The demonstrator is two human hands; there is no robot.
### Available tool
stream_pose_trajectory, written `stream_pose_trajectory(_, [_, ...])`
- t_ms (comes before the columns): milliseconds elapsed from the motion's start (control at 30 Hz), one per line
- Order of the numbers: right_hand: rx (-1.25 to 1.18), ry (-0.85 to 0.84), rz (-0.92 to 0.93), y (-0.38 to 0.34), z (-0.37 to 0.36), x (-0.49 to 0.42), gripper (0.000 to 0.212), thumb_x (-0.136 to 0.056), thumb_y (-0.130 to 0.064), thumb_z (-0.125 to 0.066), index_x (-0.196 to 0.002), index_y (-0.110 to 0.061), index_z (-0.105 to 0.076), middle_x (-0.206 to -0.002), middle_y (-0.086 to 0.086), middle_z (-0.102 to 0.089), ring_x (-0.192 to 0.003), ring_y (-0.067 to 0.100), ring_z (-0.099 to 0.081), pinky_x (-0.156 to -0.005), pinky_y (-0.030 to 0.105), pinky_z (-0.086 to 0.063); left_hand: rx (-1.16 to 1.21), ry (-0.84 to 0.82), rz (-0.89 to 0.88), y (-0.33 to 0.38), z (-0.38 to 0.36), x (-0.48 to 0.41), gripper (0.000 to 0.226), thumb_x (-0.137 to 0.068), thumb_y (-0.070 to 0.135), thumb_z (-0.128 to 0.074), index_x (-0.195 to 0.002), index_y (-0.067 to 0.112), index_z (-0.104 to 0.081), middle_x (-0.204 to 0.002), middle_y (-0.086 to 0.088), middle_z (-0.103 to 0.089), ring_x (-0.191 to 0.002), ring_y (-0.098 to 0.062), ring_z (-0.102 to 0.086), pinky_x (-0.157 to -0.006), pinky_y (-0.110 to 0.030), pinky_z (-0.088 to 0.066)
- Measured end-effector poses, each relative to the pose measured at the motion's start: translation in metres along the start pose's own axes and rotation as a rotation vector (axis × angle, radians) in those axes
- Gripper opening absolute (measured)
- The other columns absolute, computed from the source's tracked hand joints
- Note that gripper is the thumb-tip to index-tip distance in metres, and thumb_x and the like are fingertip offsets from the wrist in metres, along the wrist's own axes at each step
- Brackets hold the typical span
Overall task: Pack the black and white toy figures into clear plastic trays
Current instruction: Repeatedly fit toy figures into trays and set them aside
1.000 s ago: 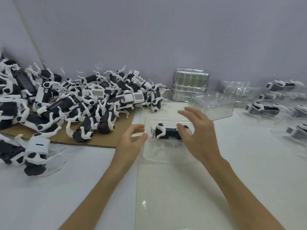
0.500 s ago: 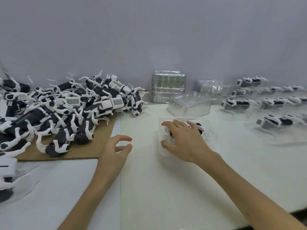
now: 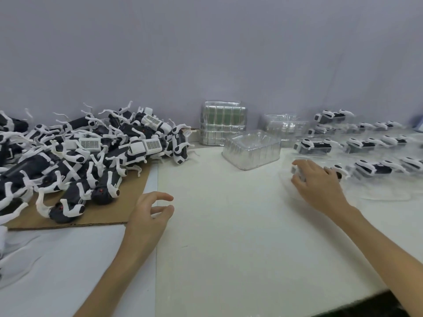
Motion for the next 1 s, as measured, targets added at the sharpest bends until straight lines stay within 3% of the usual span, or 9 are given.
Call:
stream_pose_trajectory(167, [0.046, 0.189, -0.019, 0.032, 0.006, 0.003, 0.028, -0.093, -0.010, -0.053, -0.120, -0.012, -0.061, -0.115, 0.007, -0.064, -0.116, 0.026, -0.054, -0.108, 0.044, -0.023, -0.011, 0.003, -0.002, 0.000, 0.001, 0.000, 0.017, -0.095, 0.016, -0.062, -0.097, 0.032, -0.066, -0.117, 0.020, -0.049, -0.099, 0.000, -0.062, -0.068, -0.014, -0.039])
stream_pose_trajectory(267, [0.045, 0.274, -0.118, 0.053, 0.011, 0.001, 0.029, -0.092, -0.003, -0.054, -0.118, -0.007, -0.064, -0.120, 0.015, -0.063, -0.119, 0.031, -0.053, -0.106, 0.047, -0.024, -0.030, 0.007, -0.009, 0.000, 0.000, -0.001, 0.018, -0.094, 0.014, -0.062, -0.096, 0.031, -0.066, -0.118, 0.016, -0.049, -0.096, 0.002, -0.062, -0.061, -0.005, -0.039])
stream_pose_trajectory(467, [0.060, 0.288, -0.276, 0.075, 0.019, -0.010, 0.036, -0.088, 0.001, -0.053, -0.120, -0.008, -0.065, -0.129, 0.020, -0.058, -0.120, 0.036, -0.049, -0.102, 0.048, -0.027, -0.044, 0.006, -0.008, -0.001, -0.001, -0.001, 0.018, -0.094, 0.010, -0.061, -0.096, 0.028, -0.066, -0.120, 0.010, -0.049, -0.094, 0.002, -0.062, -0.062, 0.003, -0.036])
stream_pose_trajectory(600, [0.077, 0.284, -0.293, 0.074, 0.021, -0.013, 0.037, -0.084, 0.005, -0.055, -0.116, -0.008, -0.067, -0.126, 0.020, -0.059, -0.118, 0.038, -0.050, -0.101, 0.046, -0.025, -0.056, 0.013, -0.028, 0.000, 0.000, -0.002, 0.019, -0.094, 0.010, -0.061, -0.096, 0.027, -0.066, -0.117, 0.013, -0.049, -0.084, 0.012, -0.061, -0.064, 0.003, -0.037])
stream_pose_trajectory(667, [0.044, 0.323, -0.252, 0.059, 0.024, -0.015, 0.038, -0.081, 0.008, -0.056, -0.113, -0.006, -0.068, -0.125, 0.020, -0.060, -0.116, 0.039, -0.053, -0.101, 0.047, -0.029, -0.073, 0.005, -0.050, 0.000, -0.002, -0.002, 0.019, -0.093, 0.009, -0.061, -0.095, 0.028, -0.066, -0.116, 0.014, -0.049, -0.085, 0.014, -0.060, -0.066, 0.000, -0.039])
stream_pose_trajectory(767, [-0.059, 0.351, -0.002, 0.014, 0.021, -0.018, 0.040, -0.076, 0.014, -0.056, -0.110, -0.004, -0.070, -0.119, 0.019, -0.065, -0.107, 0.041, -0.060, -0.095, 0.053, -0.045, -0.145, -0.026, -0.085, -0.003, -0.007, 0.000, 0.020, -0.093, 0.012, -0.061, -0.094, 0.032, -0.064, -0.115, 0.019, -0.050, -0.094, 0.003, -0.062, -0.075, -0.011, -0.042])
stream_pose_trajectory(867, [-0.136, 0.228, 0.194, -0.033, 0.000, -0.028, 0.035, -0.083, 0.003, -0.063, -0.115, -0.009, -0.067, -0.123, 0.012, -0.064, -0.110, 0.034, -0.060, -0.097, 0.048, -0.046, -0.254, -0.078, -0.129, -0.005, -0.012, 0.003, 0.021, -0.093, 0.016, -0.061, -0.096, 0.037, -0.061, -0.115, 0.025, -0.045, -0.103, 0.005, -0.055, -0.077, -0.010, -0.039])
stream_pose_trajectory(1000, [-0.015, -0.009, 0.226, -0.070, -0.041, -0.063, 0.053, -0.091, -0.020, -0.064, -0.141, -0.016, -0.047, -0.145, 0.005, -0.049, -0.130, 0.029, -0.048, -0.103, 0.047, -0.037, -0.343, -0.109, -0.155, -0.007, -0.013, 0.005, 0.018, -0.093, 0.021, -0.059, -0.099, 0.038, -0.058, -0.116, 0.026, -0.040, -0.099, 0.002, -0.055, -0.080, -0.021, -0.044])
Point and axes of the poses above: each hand's wrist, its own x-axis away from the middle knuckle, its own z-axis out of the back of the hand, y = z × x, the point moved 5 cm from there along -x, towards the middle knuckle
